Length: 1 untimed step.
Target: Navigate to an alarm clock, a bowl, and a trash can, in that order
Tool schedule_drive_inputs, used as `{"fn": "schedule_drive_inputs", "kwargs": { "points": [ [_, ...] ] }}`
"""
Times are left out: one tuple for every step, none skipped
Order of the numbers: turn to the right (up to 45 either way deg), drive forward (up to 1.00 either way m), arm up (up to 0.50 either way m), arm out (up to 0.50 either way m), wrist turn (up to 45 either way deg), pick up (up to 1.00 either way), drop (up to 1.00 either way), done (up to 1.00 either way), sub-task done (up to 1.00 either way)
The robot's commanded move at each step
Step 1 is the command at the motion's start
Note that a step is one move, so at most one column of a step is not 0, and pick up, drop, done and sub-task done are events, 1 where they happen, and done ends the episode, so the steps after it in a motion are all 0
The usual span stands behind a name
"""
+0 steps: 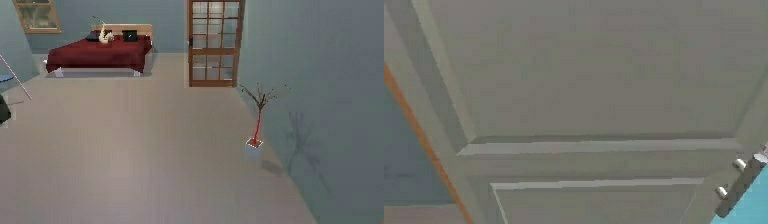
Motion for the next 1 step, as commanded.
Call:
{"fn": "schedule_drive_inputs", "kwargs": {
  "points": [
    [0.0, 0.45, 0.0, 0.0, 0.0, 0.0, 0.0, 0.0, 0.0]
  ]
}}
